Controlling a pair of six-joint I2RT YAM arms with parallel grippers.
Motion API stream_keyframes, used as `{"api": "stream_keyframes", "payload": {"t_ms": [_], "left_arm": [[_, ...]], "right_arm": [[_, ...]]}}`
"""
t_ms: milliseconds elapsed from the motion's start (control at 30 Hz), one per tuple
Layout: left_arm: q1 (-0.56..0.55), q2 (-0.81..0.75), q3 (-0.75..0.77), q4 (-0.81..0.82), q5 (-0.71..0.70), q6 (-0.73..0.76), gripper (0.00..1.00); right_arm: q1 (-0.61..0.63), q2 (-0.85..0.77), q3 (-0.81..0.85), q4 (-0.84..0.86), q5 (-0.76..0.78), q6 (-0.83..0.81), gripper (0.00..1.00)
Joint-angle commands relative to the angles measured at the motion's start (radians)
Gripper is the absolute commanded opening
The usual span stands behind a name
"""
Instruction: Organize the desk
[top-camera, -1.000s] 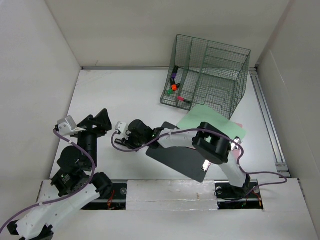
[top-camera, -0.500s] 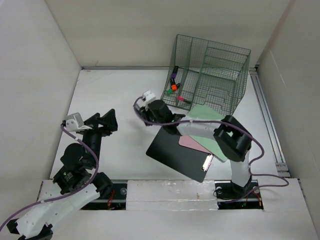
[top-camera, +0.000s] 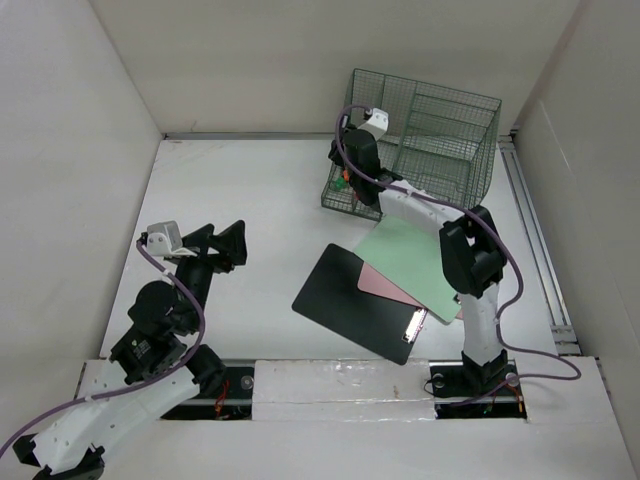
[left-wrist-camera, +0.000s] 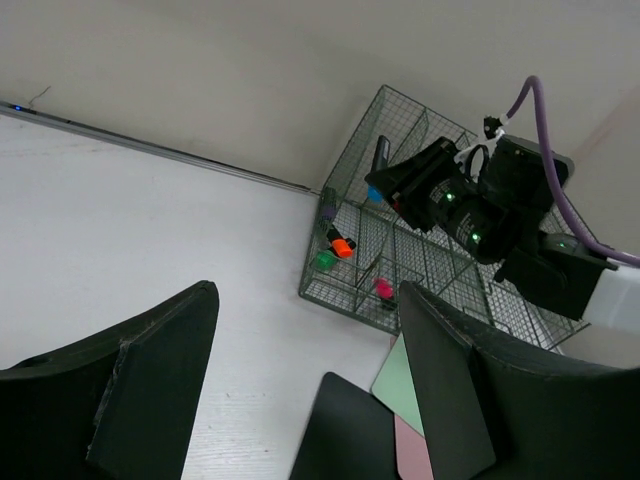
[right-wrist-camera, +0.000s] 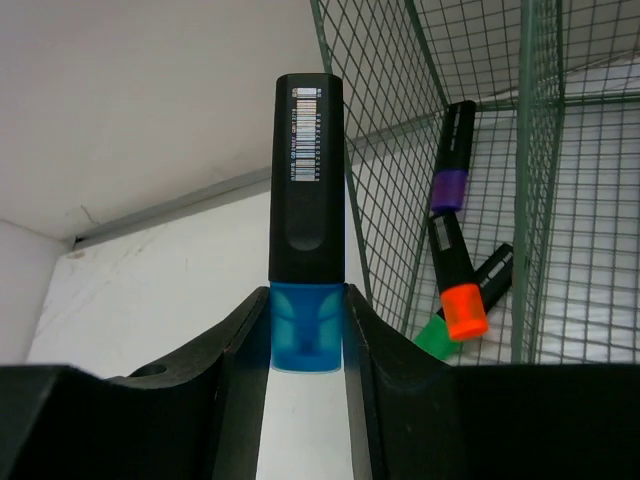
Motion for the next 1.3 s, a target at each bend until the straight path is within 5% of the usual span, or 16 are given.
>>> {"api": "stream_keyframes", "payload": {"t_ms": [0, 400, 600, 967, 1033, 1133, 1167, 1233, 1267], "left_arm": [[0.002, -0.012, 0.022, 0.034, 0.025, 0.011, 0.69], [0.002, -0.011, 0.019, 0.040, 0.023, 0.015, 0.69], [0.002, 0.001, 0.020, 0.041, 0.023, 0.017, 0.69], [0.002, 0.018, 0.023, 0.043, 0.025, 0.018, 0.69], [0.002, 0.021, 0.023, 0.046, 0.028, 0.018, 0.69], [0.002, 0.041, 0.023, 0.043, 0.035, 0.021, 0.69], [0.002, 0.049, 0.028, 0.041, 0.041, 0.020, 0.69], [0.002, 0.070, 0.031, 0.040, 0.055, 0.021, 0.69], [0.002, 0.076, 0.032, 0.041, 0.057, 0.020, 0.69]], "right_arm": [[-0.019, 0.046, 0.099, -0.030, 0.036, 0.047, 0.08], [-0.030, 0.074, 0.102, -0.020, 0.126, 0.056, 0.12], [-0.030, 0.079, 0.107, -0.041, 0.135, 0.058, 0.51], [-0.021, 0.030, 0.067, 0.020, 0.071, 0.018, 0.60], [-0.012, 0.002, 0.018, 0.084, 0.039, -0.014, 0.57], [0.013, -0.061, -0.034, 0.117, -0.018, -0.053, 0.37], [0.013, -0.076, -0.036, 0.108, -0.056, -0.059, 0.19], [0.042, -0.128, -0.046, 0.086, -0.073, -0.086, 0.01], [0.051, -0.153, -0.055, 0.085, -0.069, -0.102, 0.00]]}}
